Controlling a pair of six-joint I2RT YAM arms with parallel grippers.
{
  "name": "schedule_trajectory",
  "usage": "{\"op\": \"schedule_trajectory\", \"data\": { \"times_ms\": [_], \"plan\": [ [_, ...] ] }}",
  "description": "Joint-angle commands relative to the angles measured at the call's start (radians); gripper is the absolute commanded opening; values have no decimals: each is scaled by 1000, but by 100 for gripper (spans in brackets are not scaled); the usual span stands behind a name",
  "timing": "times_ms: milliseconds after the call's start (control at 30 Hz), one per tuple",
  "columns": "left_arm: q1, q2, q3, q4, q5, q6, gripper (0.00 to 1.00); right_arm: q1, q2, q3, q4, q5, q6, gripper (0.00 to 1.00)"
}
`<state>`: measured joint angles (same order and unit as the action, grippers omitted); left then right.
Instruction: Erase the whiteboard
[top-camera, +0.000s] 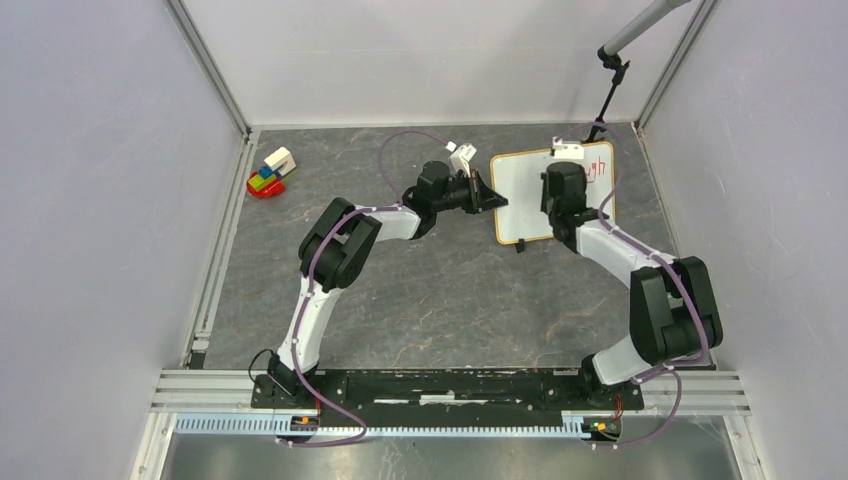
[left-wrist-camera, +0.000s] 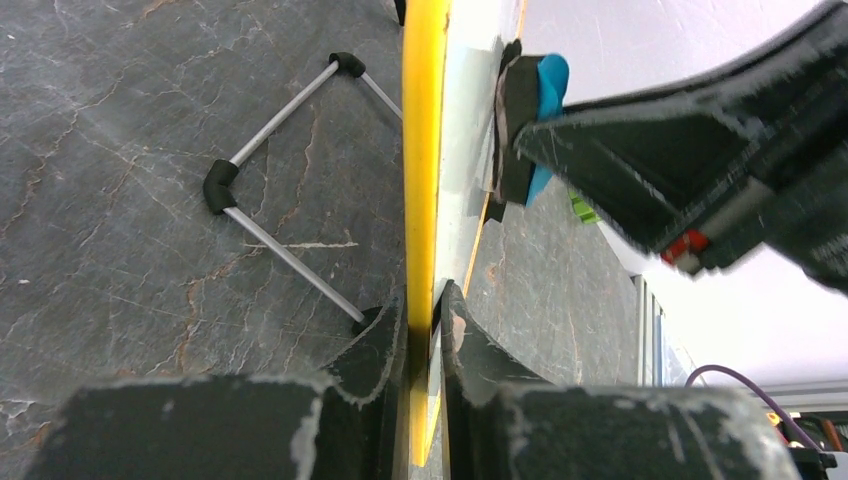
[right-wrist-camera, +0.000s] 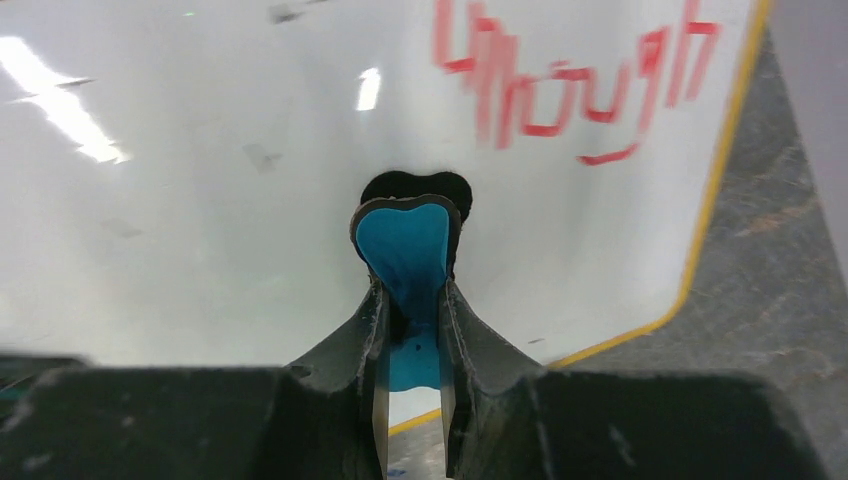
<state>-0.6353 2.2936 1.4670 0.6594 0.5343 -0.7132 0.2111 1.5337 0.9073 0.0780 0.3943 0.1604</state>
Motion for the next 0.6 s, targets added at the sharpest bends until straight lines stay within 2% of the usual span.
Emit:
{"op": "schedule_trajectory", "data": {
  "times_ms": [0, 100, 200, 567],
  "plan": [
    [0, -5, 11, -90, -36, 76, 2, 122, -41, -13, 135, -34, -21, 1],
    [0, -7, 11, -96, -34, 79, 2, 157, -11, 29, 172, -45, -47, 1],
    [0, -5, 16, -109, -35, 88, 2, 136, 10, 60, 186, -3, -39, 0],
    [0, -5, 21, -120, -34, 93, 2, -194, 26, -31, 159, -75, 92, 0]
  ]
}}
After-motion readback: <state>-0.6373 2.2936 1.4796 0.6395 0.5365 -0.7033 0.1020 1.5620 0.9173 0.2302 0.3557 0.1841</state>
